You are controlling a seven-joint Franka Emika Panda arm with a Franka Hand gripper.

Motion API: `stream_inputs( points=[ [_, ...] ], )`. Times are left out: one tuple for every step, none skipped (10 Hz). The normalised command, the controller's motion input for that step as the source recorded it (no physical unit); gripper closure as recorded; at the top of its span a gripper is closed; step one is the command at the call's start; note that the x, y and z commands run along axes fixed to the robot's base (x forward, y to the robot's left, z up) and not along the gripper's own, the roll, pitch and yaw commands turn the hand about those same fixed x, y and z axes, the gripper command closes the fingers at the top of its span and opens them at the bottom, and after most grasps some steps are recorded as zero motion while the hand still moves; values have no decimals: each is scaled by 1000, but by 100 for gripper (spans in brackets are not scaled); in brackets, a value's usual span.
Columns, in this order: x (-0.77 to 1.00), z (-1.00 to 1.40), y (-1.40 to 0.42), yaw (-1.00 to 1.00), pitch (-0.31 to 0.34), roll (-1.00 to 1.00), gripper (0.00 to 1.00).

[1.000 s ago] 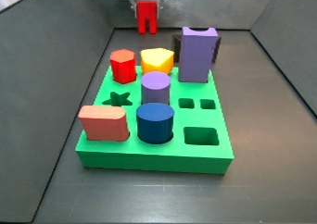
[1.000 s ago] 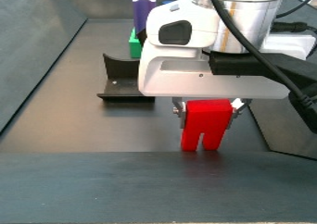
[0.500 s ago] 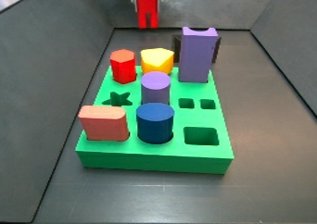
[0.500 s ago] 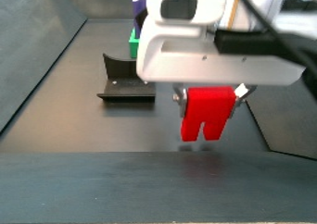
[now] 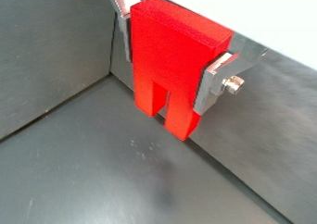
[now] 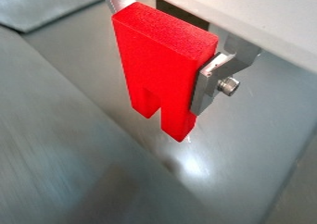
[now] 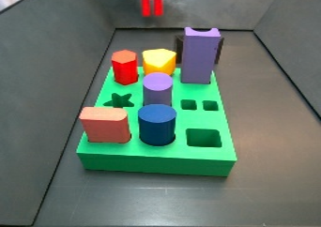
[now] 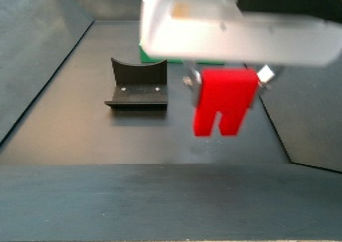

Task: Pick up the double-square object. Move up. Move to above the board. Insert the double-square object.
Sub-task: Move to above the board.

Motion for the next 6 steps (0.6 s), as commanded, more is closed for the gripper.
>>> stream_inputs(
  points=[
    [310, 1000, -145, 69, 106, 114, 100],
    [292, 1000, -137, 56, 114, 90, 100],
    [252, 1000, -120, 39, 115, 61, 100],
    [236, 1000, -113, 36, 112, 59, 100],
    [210, 1000, -102, 33, 113, 63, 100],
    [185, 1000, -94, 32, 110, 66, 100]
  ],
)
